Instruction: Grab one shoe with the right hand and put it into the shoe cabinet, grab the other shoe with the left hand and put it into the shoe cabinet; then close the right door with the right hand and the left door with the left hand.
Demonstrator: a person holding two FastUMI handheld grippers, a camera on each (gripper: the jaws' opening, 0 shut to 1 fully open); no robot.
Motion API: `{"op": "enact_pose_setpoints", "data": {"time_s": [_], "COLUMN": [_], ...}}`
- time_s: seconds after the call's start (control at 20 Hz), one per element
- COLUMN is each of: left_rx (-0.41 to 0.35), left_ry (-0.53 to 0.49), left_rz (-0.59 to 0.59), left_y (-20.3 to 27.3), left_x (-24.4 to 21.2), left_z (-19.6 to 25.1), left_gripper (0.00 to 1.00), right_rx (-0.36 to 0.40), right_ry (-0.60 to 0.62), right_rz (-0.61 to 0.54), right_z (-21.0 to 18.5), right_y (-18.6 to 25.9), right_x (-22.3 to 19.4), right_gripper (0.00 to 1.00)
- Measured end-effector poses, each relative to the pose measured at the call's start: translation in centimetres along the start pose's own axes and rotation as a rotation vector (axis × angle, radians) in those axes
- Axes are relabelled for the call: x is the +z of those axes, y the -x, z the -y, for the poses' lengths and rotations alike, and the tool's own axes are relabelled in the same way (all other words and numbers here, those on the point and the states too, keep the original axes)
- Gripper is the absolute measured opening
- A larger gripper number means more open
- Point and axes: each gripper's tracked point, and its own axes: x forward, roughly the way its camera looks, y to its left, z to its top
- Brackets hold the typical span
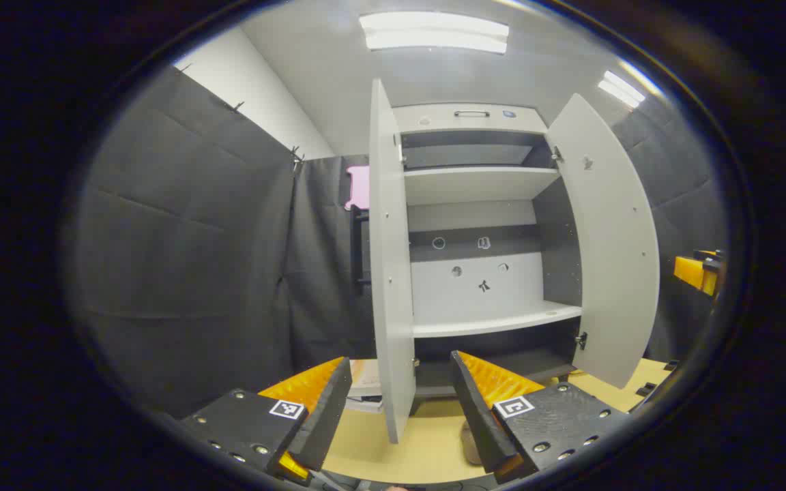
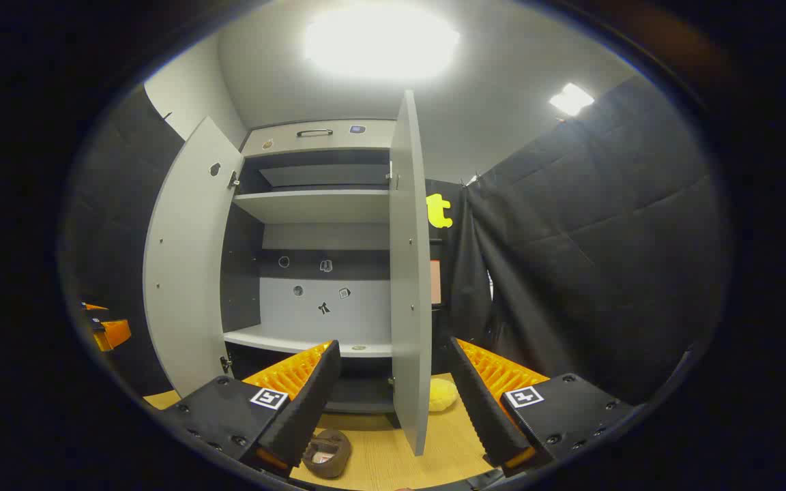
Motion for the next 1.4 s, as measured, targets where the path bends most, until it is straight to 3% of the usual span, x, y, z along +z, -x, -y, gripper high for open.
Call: {"op": "enact_pose_setpoints", "data": {"time_s": [0.15,0.2,0.25,0.35,0.5,0.55,0.6,0.7,1.05,1.1,1.4], "left_rx": [-0.007,-0.006,-0.001,0.010,0.018,0.020,0.022,0.021,0.020,0.023,0.065], "left_ry": [-0.013,-0.010,-0.010,-0.007,-0.012,-0.014,-0.015,-0.015,-0.017,-0.018,-0.022], "left_rz": [0.018,0.019,0.015,0.012,0.010,0.009,0.009,0.006,0.004,0.005,0.021], "left_y": [1.0,1.2,1.4,1.4,2.3,2.5,2.6,2.7,2.7,2.5,2.6], "left_x": [0.8,0.9,0.7,0.6,0.7,0.6,0.6,0.5,0.2,0.3,0.9], "left_z": [0.8,0.9,0.7,0.3,-0.7,-0.9,-1.1,-1.3,-1.4,-1.2,0.4], "left_gripper": [0.92,0.84,0.84,0.84,0.84,0.84,0.84,0.84,0.84,0.92,0.92], "right_rx": [0.003,0.008,0.016,0.026,0.040,0.044,0.046,0.048,0.063,0.073,0.165], "right_ry": [0.002,0.007,0.013,0.018,0.015,0.015,0.017,0.020,0.027,0.030,0.008], "right_rz": [-0.011,-0.009,-0.007,-0.003,0.000,-0.001,0.000,-0.003,-0.022,-0.027,-0.105], "right_z": [0.5,0.5,0.4,0.1,-0.6,-0.9,-1.1,-1.3,-1.5,-1.6,-3.1], "right_y": [1.0,1.1,1.2,1.5,1.7,1.8,1.9,2.1,2.1,2.0,-0.4], "right_x": [-0.5,-0.4,-0.3,-0.2,-0.1,-0.1,-0.1,-0.2,-1.1,-1.4,-4.7], "right_gripper": [0.99,0.94,0.98,0.93,0.93,0.98,0.93,0.98,0.98,0.98,0.98]}}
